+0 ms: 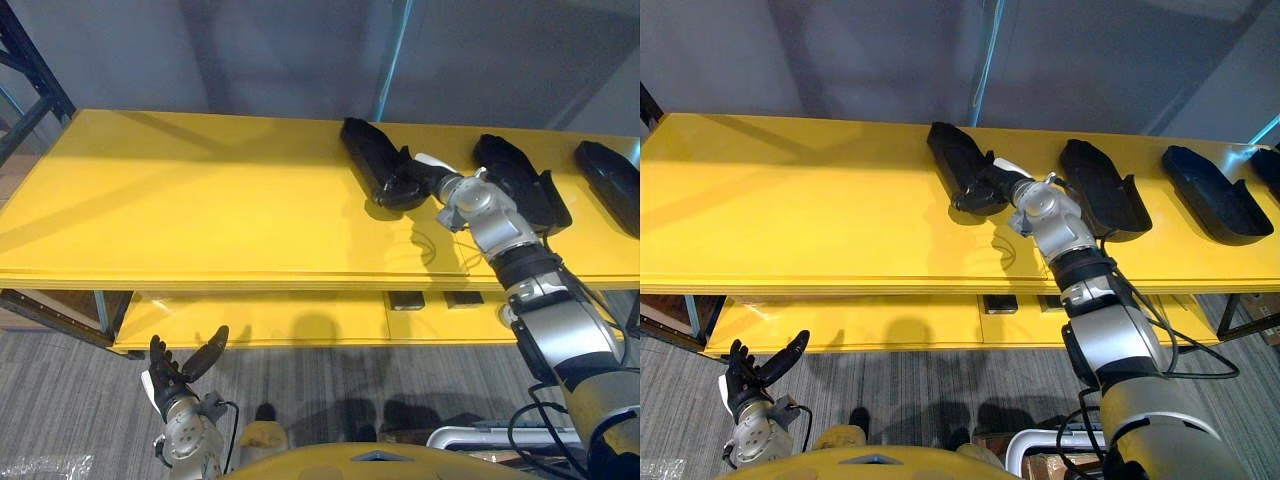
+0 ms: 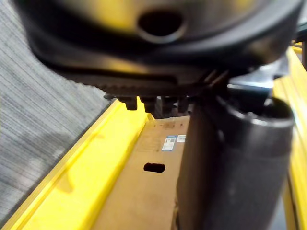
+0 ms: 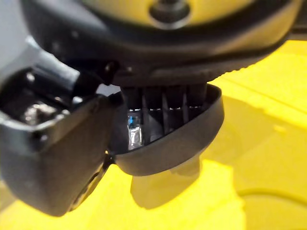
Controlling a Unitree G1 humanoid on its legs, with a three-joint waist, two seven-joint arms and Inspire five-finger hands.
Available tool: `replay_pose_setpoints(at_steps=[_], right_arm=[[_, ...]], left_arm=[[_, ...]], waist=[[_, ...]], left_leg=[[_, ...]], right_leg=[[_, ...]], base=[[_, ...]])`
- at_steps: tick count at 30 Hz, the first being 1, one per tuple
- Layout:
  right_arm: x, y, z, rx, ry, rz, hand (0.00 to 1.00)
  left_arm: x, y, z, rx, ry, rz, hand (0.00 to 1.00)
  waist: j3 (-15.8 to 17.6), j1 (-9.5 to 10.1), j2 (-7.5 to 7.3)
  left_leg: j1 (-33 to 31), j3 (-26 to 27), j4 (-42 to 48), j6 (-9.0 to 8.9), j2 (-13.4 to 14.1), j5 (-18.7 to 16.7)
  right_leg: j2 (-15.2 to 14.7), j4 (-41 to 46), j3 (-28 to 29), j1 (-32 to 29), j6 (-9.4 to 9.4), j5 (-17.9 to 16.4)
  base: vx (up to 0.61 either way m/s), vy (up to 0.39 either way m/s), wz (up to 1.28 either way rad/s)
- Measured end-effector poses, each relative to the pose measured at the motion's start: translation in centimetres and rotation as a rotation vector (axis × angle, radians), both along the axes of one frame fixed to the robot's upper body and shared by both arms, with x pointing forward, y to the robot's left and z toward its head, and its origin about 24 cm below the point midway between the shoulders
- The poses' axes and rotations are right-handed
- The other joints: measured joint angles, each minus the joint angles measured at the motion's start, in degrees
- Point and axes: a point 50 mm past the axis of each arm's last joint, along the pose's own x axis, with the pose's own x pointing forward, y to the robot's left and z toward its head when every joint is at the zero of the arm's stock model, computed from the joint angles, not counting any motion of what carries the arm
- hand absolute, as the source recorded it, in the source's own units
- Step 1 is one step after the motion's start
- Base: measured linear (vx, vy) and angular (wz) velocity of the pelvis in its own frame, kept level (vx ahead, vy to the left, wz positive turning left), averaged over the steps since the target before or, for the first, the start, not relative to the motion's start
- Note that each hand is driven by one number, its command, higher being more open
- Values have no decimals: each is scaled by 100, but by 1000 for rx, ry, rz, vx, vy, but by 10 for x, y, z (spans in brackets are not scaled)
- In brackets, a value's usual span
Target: Walk over and take three plastic housings, then place them on the shelf
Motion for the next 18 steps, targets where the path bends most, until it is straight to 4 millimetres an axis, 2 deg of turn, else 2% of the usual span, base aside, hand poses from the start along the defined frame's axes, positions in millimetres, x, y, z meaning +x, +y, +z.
replay_pose_setpoints(at_steps=[1, 2, 4, 18], right_arm=[[0, 2, -2, 2, 3, 8, 0], [-1, 6, -6, 7, 18, 18, 100], [-4, 8, -16, 12, 44, 26, 100], [-6, 20, -12, -85, 0, 111, 100]], left_arm=[[0, 0, 0, 0, 0, 0, 100], [0, 0, 0, 0, -1, -1, 100], [0, 0, 0, 0, 0, 0, 100], [3, -1, 1, 0, -6, -4, 100]], waist=[[0, -1, 0], [1, 9, 1], [0, 24, 0], [0, -37, -1]], left_leg=[[0, 1, 0, 0, 0, 0], [-1, 1, 0, 0, 0, 0], [-1, 1, -1, -1, -1, -2], [-10, 51, 3, -2, 15, -3]], right_leg=[[0, 1, 1, -1, 0, 0], [0, 1, 0, -2, -1, 0], [-1, 2, 0, -4, -2, -2], [2, 79, 23, -75, -18, -15]], base=[[0, 0, 0], [0, 0, 0], [0, 0, 0], [0, 0, -1]])
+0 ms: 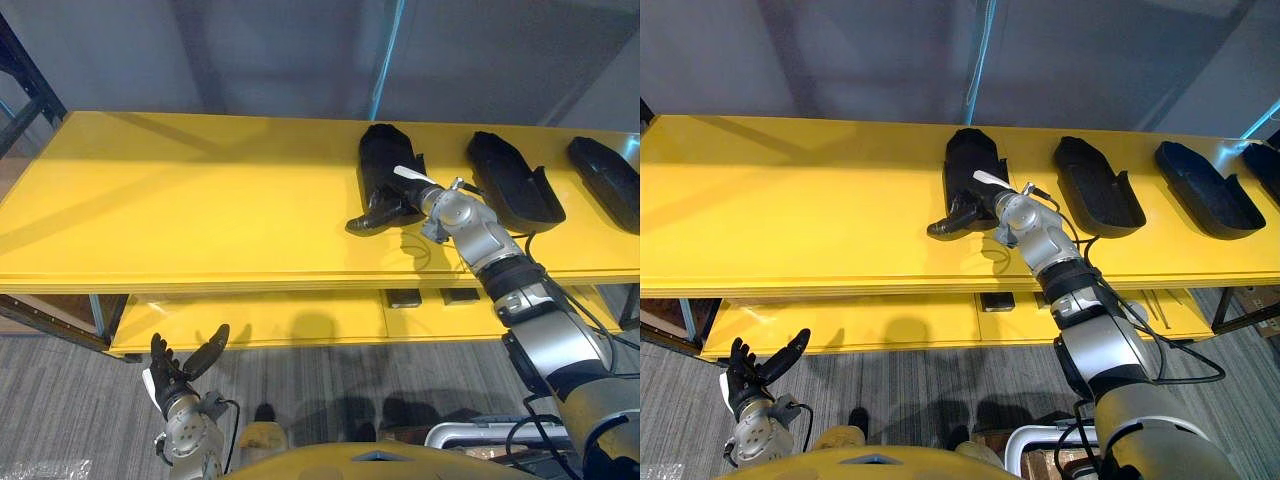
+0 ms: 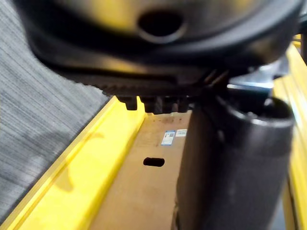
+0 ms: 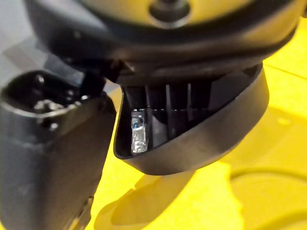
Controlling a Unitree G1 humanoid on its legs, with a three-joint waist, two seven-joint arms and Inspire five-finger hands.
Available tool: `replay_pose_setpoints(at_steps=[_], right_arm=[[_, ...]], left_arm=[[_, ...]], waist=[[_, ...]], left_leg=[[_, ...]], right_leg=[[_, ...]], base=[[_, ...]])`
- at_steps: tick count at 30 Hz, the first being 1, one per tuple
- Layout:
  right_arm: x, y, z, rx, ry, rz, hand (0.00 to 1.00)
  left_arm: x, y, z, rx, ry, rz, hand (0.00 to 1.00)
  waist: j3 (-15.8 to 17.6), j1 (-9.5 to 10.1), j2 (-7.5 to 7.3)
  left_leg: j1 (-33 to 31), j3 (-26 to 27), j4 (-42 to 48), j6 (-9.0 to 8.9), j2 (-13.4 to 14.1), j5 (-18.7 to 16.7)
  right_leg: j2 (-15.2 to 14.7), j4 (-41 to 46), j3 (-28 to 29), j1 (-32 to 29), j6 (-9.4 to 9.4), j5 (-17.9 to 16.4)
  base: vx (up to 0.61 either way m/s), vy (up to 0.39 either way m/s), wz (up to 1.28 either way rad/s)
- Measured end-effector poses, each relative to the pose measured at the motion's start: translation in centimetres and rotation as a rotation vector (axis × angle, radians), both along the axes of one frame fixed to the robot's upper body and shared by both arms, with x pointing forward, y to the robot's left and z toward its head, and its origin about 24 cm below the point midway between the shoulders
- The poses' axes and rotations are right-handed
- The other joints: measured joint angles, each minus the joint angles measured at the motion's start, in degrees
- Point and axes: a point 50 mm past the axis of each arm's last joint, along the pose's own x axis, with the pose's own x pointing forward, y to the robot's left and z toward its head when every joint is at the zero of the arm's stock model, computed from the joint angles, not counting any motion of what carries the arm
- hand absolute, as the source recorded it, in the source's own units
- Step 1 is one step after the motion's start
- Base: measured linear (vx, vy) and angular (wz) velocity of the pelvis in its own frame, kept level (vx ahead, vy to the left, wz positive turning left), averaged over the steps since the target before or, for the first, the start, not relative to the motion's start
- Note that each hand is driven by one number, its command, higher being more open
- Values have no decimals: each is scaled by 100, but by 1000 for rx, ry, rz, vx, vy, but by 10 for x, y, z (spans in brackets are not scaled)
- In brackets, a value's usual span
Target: Walk over and take three plastic housings, then place them on the shelf
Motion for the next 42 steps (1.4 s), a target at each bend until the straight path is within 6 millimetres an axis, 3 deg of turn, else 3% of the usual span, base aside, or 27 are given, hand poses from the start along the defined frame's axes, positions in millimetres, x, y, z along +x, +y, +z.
replay_pose_setpoints(at_steps=[18, 28, 34, 42], right_arm=[[-7, 15, 3, -177, -84, 158, 100], [-6, -11, 30, -245, -150, 121, 100], [-1, -18, 58, -53, -268, 44, 100], [-5, -25, 107, 420, -429, -27, 100]], left_arm=[[1, 0, -1, -3, 15, -4, 100], [0, 2, 0, 0, 12, 3, 100], [0, 2, 0, -3, 11, 1, 100], [2, 1, 0, -24, -5, -15, 100]], waist=[[-19, -8, -70], [-45, -24, -178], [-48, -151, -182], [-49, -175, -176]], left_leg=[[-2, 25, -10, -8, 37, 5], [-2, 80, -17, -8, 36, 6], [21, 93, -14, -9, 45, 7], [90, 99, -10, -9, 50, 3]], right_leg=[[35, 3, 52, -25, -7, -3], [41, 3, 118, -68, 5, 11], [50, 4, 126, -55, 6, 17], [54, -4, 126, 14, 5, 17]], base=[[0, 0, 0], [0, 0, -2], [-2, 0, -1], [0, 0, 0]])
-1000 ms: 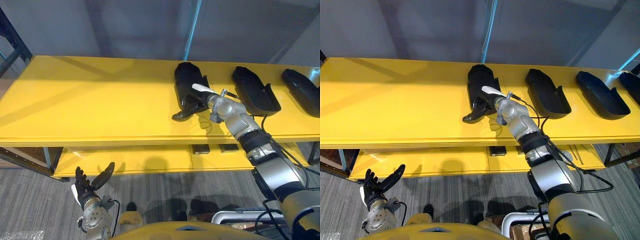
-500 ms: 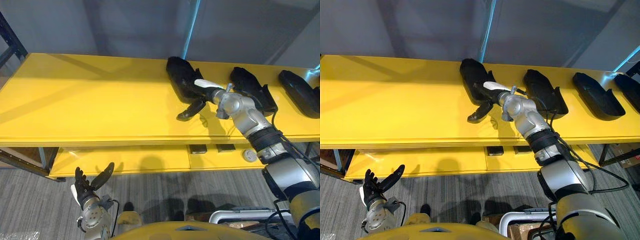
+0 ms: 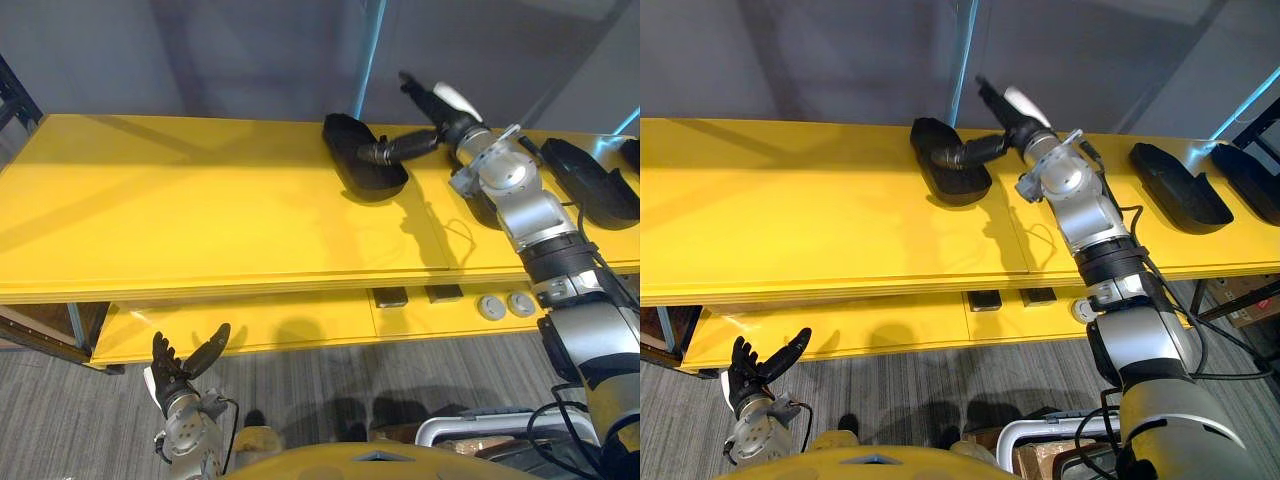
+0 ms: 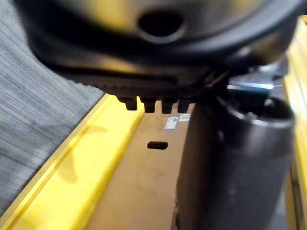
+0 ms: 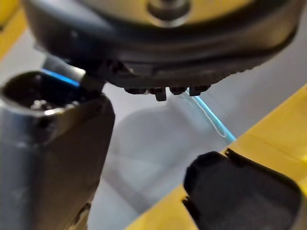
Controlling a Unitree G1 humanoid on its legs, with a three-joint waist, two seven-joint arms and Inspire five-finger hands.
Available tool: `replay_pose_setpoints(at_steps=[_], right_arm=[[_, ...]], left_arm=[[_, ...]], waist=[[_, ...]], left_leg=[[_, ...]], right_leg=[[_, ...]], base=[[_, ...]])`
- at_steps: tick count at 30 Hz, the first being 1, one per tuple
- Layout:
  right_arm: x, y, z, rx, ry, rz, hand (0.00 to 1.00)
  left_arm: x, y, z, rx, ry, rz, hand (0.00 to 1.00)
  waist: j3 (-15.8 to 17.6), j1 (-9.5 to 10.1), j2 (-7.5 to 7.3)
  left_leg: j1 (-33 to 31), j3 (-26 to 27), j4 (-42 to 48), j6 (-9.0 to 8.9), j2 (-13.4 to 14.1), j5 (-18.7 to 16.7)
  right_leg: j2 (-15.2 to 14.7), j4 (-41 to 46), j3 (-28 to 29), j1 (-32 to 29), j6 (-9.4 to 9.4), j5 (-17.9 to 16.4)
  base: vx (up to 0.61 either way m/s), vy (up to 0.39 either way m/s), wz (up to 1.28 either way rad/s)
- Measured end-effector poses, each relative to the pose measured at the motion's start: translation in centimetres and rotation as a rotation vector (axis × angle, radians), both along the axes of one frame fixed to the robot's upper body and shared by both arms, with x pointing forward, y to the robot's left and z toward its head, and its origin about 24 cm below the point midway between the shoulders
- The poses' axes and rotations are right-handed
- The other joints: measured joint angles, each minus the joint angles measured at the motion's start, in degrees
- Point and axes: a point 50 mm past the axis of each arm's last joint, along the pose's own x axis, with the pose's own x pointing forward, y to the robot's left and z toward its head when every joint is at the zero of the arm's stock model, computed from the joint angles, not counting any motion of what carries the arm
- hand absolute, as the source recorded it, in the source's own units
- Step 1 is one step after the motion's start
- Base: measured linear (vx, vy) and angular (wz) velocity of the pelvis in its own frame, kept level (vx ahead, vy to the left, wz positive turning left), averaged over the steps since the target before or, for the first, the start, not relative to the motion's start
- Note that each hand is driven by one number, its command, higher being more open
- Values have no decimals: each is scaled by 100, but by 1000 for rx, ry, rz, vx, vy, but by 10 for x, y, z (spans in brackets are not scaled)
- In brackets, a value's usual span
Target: Walk over and take three plastic housings, then place them on the shelf
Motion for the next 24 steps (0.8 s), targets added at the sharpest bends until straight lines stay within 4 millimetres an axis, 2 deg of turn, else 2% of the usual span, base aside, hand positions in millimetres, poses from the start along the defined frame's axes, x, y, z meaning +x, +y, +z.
replay_pose_setpoints(at_steps=[2, 5, 8, 10, 15, 18, 24], right_arm=[[-6, 2, 16, 118, -38, 39, 100], [-15, 0, 34, 183, -74, 61, 100], [-24, -9, 37, 260, -69, 58, 100], [-25, -16, 30, 310, -42, 33, 100], [-25, -30, -3, 393, 80, -58, 100], [-20, -34, -13, 420, 115, -102, 100], [-11, -33, -38, 458, 143, -166, 100]], left_arm=[[-1, 1, -1, -17, -3, 14, 100], [-2, 2, -1, -16, 6, 12, 100], [-3, 3, -2, -18, 22, 7, 100], [-3, 3, -3, -22, 28, 2, 100], [-3, 1, -4, -32, 30, -23, 100], [-4, -2, -5, -38, 32, -42, 100], [-7, -3, -6, -38, 44, -60, 100]], waist=[[0, -39, 4], [1, -110, 11], [-2, -136, 17], [-12, -152, 35], [-11, -169, 115], [-23, -134, 187], [-2, -88, 242]], left_leg=[[-2, -1, 1, -1, 0, -1], [-13, 0, 1, -7, -5, -7], [-13, 44, 2, -12, -4, -22], [-12, 69, 1, -12, -5, -26], [-9, 110, 1, -12, 4, -28], [-2, 100, 3, -12, 5, -28], [-8, 13, 47, -13, 8, -27]], right_leg=[[-1, 0, 3, -2, 0, 0], [-6, 0, 13, -15, 0, -1], [-6, 4, 60, -36, 1, -2], [-6, 11, 89, -52, 1, -2], [4, 28, 134, -80, 1, -1], [5, 34, 129, -68, 0, -1], [6, 33, 47, -3, -4, -4]], base=[[0, 0, 0], [0, 0, 0], [0, 1, -6], [0, 2, -8], [-4, 0, -4], [0, 0, 0], [-2, -1, 6]])
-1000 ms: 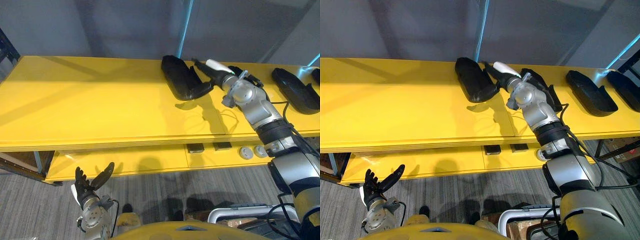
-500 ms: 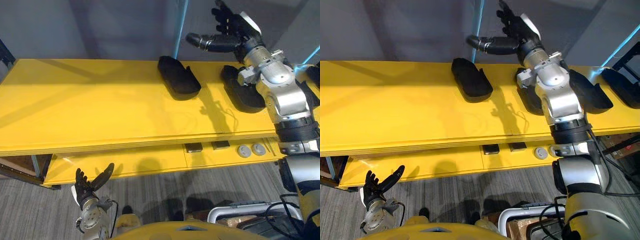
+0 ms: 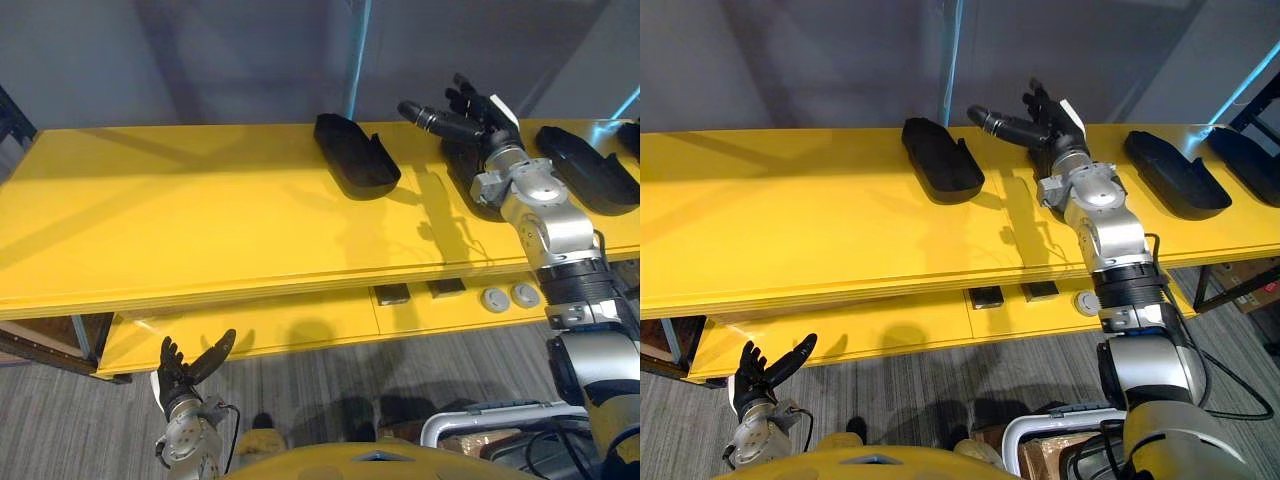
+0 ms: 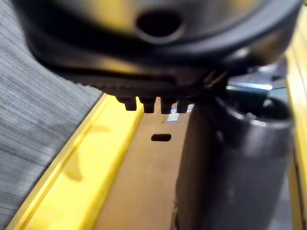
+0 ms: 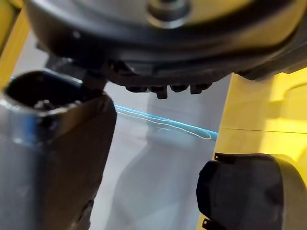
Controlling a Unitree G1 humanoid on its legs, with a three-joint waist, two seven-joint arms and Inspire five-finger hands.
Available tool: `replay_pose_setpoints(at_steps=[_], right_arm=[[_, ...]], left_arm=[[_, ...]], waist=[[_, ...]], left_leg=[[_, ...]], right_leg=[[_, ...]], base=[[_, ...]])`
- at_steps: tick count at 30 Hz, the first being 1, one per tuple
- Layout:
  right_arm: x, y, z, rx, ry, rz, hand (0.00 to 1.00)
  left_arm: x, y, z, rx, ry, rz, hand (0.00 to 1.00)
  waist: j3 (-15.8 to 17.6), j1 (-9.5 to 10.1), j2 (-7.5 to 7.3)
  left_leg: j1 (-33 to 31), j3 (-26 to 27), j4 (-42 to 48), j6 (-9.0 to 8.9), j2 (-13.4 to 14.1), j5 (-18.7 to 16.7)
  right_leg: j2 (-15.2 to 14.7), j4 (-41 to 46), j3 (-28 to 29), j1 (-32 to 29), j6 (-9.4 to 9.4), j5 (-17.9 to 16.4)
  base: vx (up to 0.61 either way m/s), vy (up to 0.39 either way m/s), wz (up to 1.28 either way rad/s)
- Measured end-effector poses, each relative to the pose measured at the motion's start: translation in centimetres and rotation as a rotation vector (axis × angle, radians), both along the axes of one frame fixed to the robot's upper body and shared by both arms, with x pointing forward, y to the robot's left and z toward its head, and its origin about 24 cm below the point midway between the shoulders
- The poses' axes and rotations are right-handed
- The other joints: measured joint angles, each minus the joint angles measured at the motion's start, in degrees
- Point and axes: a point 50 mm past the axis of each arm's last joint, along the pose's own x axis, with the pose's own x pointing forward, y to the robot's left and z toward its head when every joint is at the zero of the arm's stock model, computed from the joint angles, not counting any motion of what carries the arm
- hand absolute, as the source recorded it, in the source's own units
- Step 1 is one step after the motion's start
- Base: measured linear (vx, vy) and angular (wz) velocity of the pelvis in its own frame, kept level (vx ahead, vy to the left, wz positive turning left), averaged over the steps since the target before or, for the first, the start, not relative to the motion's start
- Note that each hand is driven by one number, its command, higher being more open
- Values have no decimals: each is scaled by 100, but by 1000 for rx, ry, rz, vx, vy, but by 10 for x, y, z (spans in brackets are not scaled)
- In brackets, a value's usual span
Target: Walk over and take three plastic housings, then place them on the shelf
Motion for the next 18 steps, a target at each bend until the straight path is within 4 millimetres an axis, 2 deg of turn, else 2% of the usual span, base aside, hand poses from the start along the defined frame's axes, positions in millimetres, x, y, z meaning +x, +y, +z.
replay_pose_setpoints(at_steps=[12, 18], right_arm=[[2, 14, -6, 16, 0, 79, 100], [2, 19, -18, 5, 49, 87, 100]], left_arm=[[-3, -4, 1, -11, -6, -26, 100], [3, -7, 5, -10, -34, -47, 100]], waist=[[71, 115, 129], [76, 122, 129]], left_leg=[[-90, -93, 69, -2, 2, 4], [-90, -97, 67, -1, 4, 4]], right_leg=[[-7, 41, -91, -19, -11, -10], [-8, 67, -97, -28, -27, -27]], base=[[-8, -1, 3], [0, 0, 0]])
